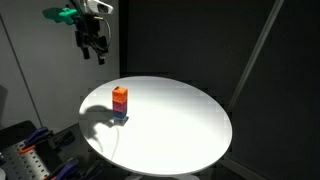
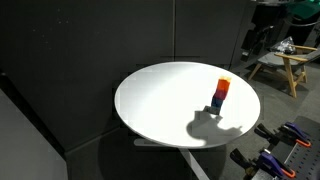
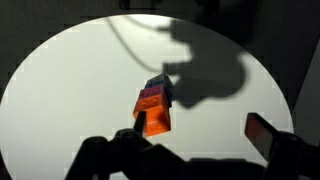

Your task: Stack the purple toy block on top of the other stacked toy blocks

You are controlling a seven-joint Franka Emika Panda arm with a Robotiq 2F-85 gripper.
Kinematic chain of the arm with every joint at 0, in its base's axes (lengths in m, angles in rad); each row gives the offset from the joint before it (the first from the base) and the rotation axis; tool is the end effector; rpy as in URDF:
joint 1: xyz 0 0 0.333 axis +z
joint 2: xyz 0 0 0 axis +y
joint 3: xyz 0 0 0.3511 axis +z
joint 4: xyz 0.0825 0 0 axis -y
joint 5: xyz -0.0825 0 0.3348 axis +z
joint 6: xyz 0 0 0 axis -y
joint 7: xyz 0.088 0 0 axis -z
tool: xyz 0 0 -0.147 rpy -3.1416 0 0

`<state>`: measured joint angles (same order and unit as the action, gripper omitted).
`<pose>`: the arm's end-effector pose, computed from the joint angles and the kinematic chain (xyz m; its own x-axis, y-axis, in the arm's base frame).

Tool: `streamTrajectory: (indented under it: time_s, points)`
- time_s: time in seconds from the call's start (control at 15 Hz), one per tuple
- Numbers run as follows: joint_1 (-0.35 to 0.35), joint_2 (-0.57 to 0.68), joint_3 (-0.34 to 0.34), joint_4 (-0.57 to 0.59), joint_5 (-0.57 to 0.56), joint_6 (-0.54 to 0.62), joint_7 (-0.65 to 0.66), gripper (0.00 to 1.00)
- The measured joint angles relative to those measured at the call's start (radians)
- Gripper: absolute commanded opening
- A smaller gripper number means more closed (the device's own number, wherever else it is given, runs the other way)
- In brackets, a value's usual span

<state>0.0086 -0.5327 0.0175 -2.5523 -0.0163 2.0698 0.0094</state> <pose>0.3254 0.0075 0.4640 0.9985 0.0225 0.0502 0.0214 -0.9995 0.0231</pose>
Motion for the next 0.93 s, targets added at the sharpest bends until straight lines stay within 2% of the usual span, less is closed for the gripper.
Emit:
streamTrajectory:
  time_s: [0.93]
  points:
    - [-0.01,0.001,-0.026,0.142,0.0,-0.161,0.003,1.0]
